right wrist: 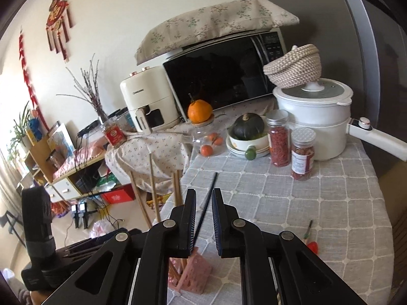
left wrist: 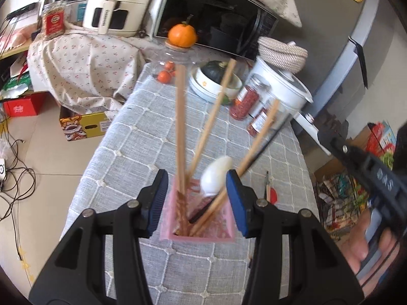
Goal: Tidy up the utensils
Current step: 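Move the left tool to the remaining wooden chopstick and grasp it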
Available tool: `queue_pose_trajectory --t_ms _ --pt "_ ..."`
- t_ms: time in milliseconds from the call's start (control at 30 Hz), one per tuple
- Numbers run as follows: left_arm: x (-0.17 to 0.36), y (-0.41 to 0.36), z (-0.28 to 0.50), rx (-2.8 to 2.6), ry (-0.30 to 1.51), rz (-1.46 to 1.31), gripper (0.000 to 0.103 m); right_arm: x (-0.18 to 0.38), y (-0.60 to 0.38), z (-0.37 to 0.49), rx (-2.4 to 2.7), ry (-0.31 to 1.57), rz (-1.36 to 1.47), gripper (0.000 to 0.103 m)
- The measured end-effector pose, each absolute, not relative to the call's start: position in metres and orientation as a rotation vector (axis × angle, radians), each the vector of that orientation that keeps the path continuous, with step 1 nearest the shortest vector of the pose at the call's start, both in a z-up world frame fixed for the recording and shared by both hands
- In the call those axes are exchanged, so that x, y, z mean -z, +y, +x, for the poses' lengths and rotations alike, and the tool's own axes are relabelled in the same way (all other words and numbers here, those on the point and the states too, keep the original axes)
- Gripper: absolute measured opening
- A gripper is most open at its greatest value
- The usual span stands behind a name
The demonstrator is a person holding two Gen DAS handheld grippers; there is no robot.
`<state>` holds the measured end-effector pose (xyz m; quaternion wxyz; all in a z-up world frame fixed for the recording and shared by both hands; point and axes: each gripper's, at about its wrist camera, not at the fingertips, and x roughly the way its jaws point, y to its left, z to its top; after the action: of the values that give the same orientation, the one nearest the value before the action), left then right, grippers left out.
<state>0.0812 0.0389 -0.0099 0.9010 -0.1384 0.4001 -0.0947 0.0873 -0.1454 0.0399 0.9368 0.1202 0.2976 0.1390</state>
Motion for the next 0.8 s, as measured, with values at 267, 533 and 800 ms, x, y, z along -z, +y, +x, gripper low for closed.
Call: queue_pose_trajectory --t_ms 267,533,800 --pt "0.031 -0.039 0.068 0.340 0.968 -0.075 0.049 -0.017 -0.211 0.098 -0.062 0.843 0.278 0.021" --pt "0.069 -0.094 0.083 0.401 1.137 -0.073 0.049 0.014 -0.256 0.098 0.007 0.985 0.418 0.021" --pt "0.100 -0.150 0.110 0.412 1.211 0.003 0.049 0.019 -0.283 0.091 0.030 0.997 0.479 0.021"
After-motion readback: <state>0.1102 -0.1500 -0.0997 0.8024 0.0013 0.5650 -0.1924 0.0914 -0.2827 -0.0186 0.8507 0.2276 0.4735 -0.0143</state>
